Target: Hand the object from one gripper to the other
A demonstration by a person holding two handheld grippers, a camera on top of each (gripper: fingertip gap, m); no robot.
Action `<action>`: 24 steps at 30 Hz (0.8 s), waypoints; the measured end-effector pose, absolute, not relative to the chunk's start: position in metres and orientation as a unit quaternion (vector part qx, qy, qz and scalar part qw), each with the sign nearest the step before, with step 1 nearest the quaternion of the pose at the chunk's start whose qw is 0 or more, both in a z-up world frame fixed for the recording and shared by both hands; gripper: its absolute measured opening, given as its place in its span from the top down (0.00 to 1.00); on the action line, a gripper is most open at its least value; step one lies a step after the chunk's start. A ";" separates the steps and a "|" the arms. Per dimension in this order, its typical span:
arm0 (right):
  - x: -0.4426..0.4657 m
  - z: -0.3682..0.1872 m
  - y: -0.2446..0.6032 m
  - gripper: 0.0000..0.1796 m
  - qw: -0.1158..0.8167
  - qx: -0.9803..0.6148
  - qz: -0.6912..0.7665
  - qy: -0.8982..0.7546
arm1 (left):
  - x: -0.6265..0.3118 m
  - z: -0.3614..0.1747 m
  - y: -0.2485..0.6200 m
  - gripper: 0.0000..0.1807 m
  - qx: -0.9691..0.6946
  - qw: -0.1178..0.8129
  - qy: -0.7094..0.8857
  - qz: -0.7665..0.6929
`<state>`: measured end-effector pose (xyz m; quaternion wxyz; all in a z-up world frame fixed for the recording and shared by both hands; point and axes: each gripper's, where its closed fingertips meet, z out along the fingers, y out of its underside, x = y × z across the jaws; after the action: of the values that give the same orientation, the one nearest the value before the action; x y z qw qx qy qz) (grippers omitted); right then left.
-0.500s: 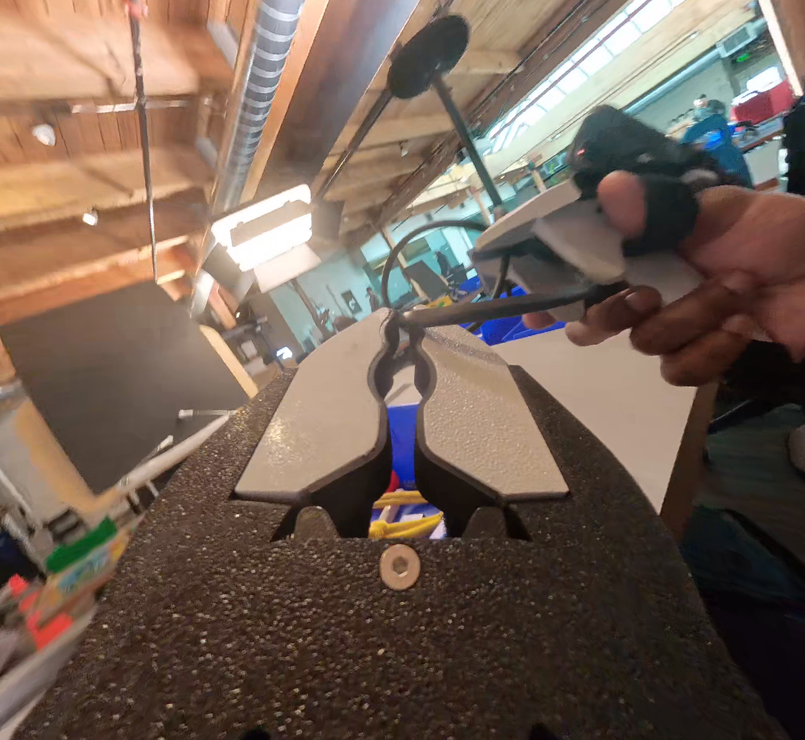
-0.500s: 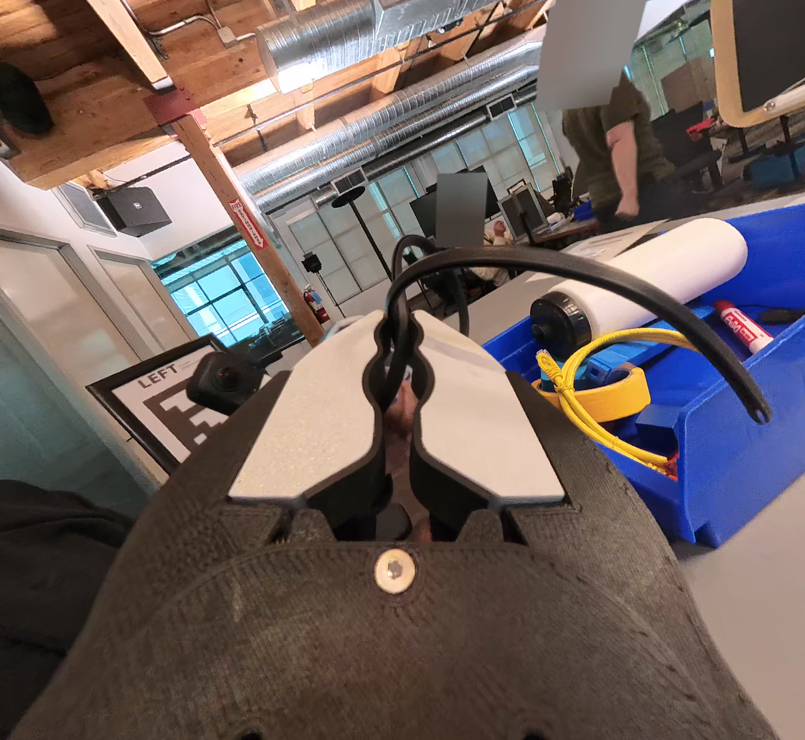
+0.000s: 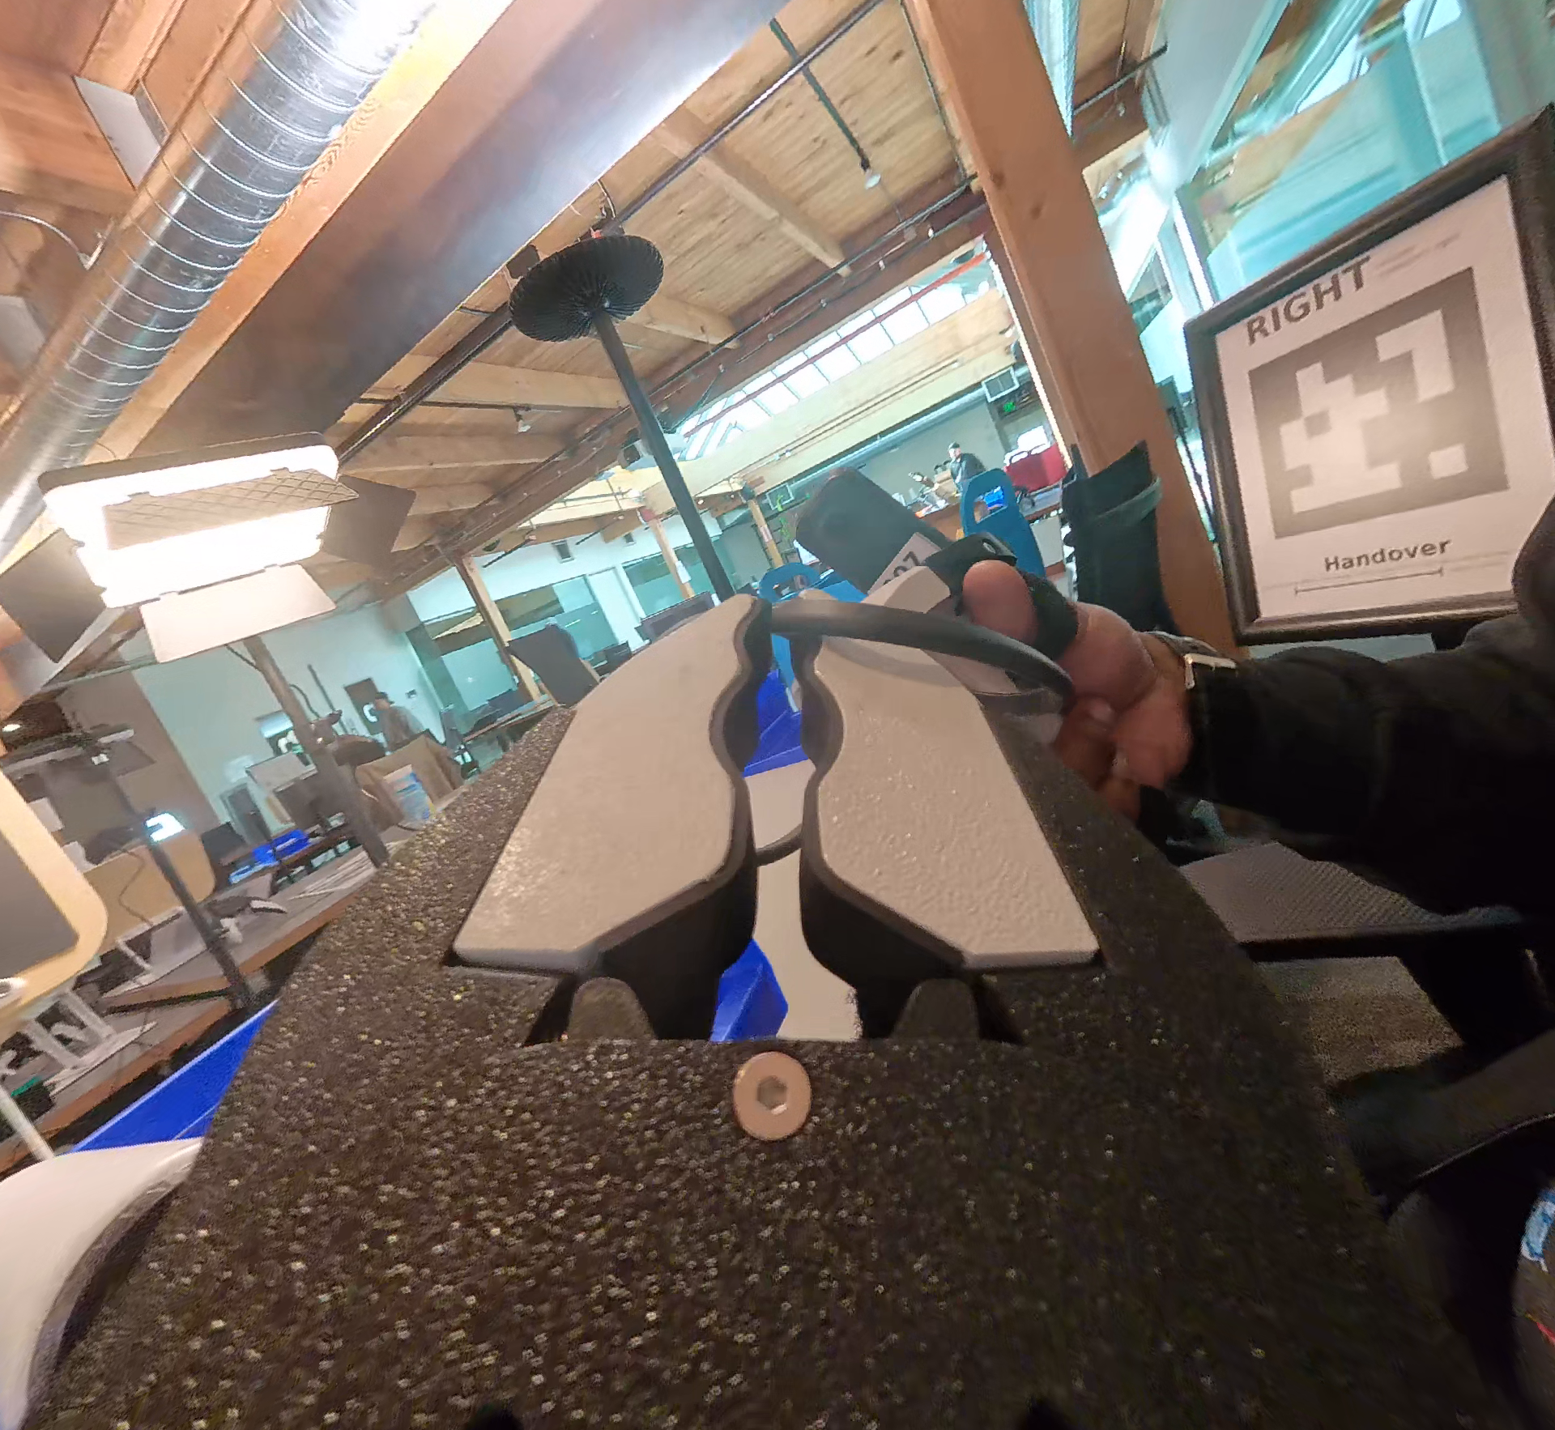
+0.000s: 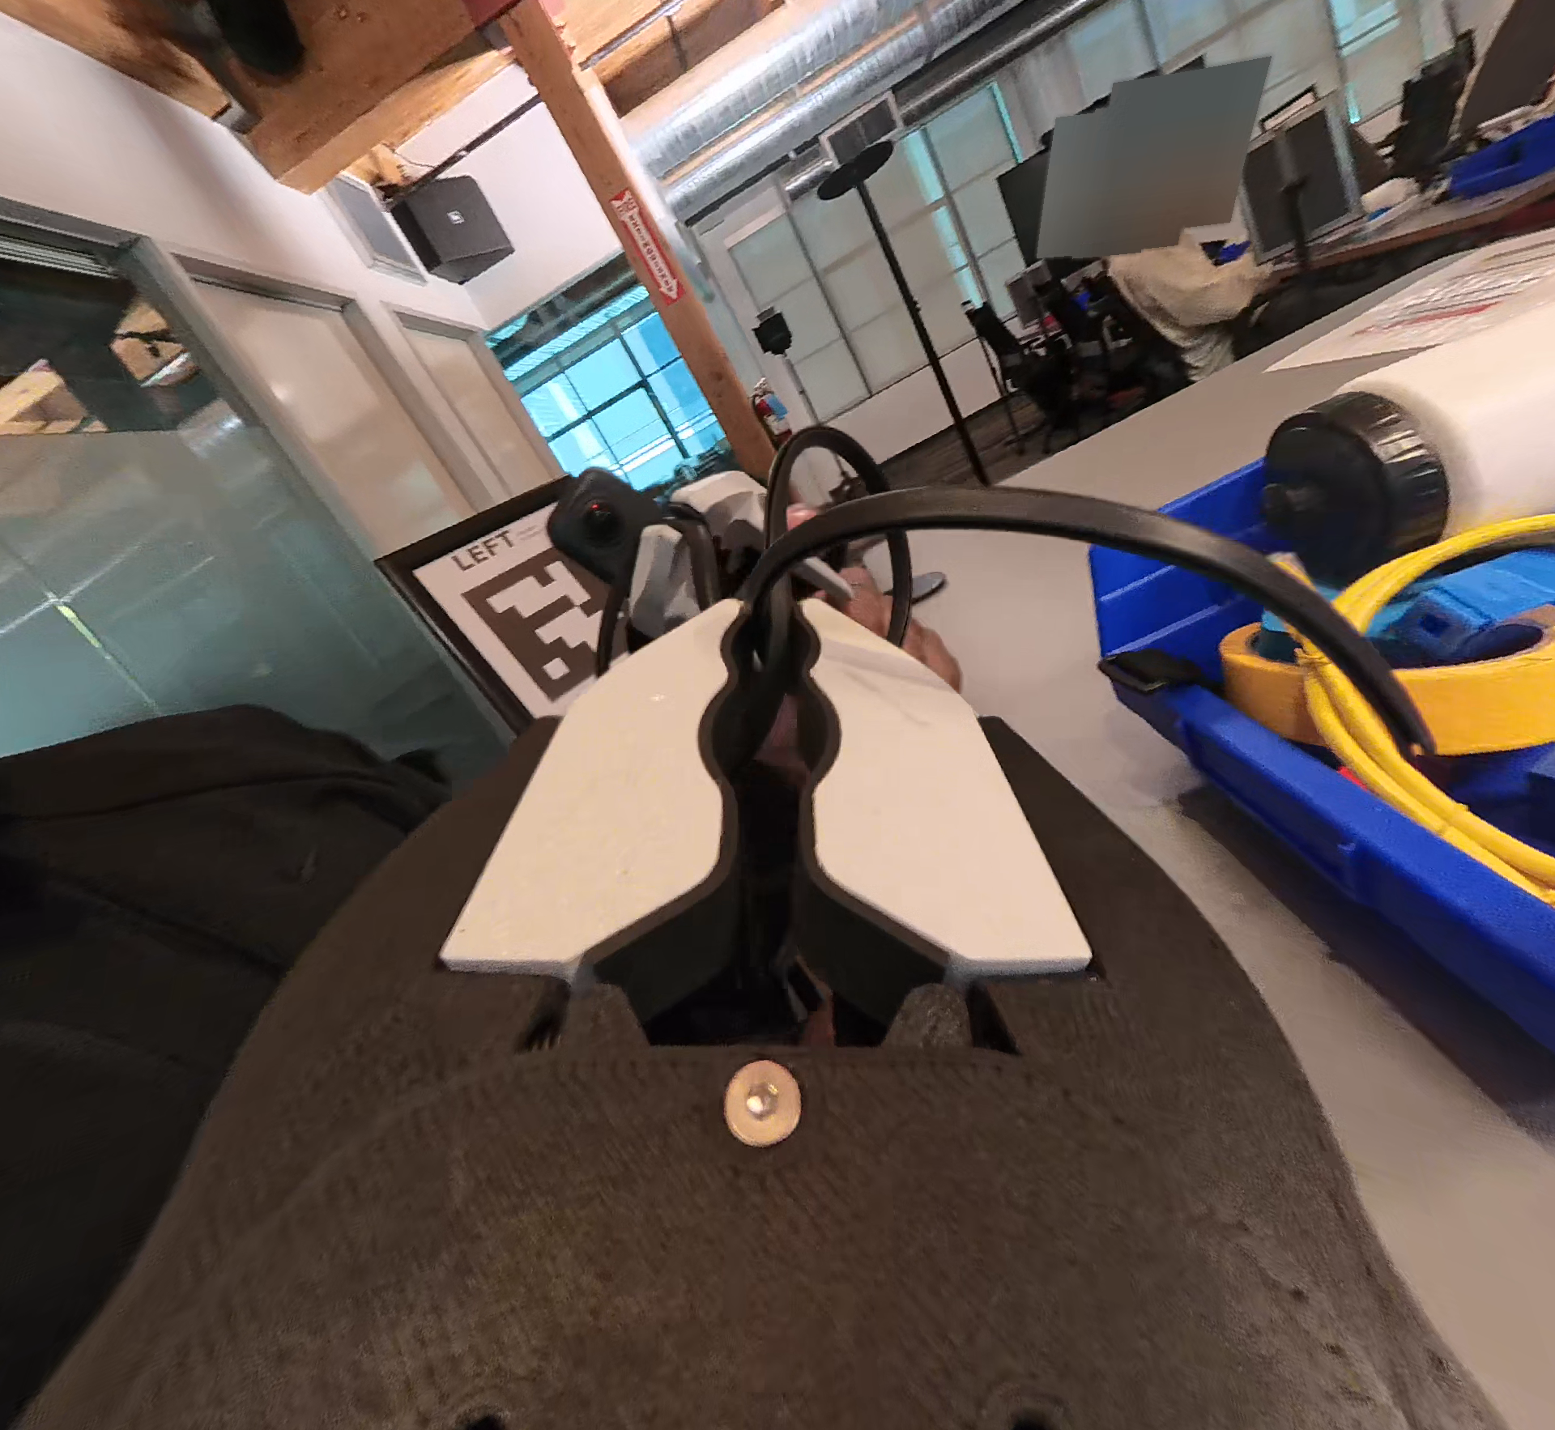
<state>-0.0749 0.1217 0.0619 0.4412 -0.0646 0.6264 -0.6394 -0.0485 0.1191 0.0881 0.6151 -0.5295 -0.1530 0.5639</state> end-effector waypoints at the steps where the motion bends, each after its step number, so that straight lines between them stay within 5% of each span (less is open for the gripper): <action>1: -0.073 0.063 0.124 0.96 0.455 -0.068 -0.635 0.621 | -0.048 0.088 0.118 0.97 -0.527 0.621 -0.153 0.560; 24: -0.043 0.041 0.130 0.93 0.466 -0.142 -0.580 0.653 | -0.047 0.085 0.118 0.98 -0.527 0.604 -0.136 0.582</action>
<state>-0.0425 0.1297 0.0411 0.4659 -0.1421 0.6527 -0.5802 -0.0469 0.1184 0.0847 0.6041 -0.5274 -0.1358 0.5818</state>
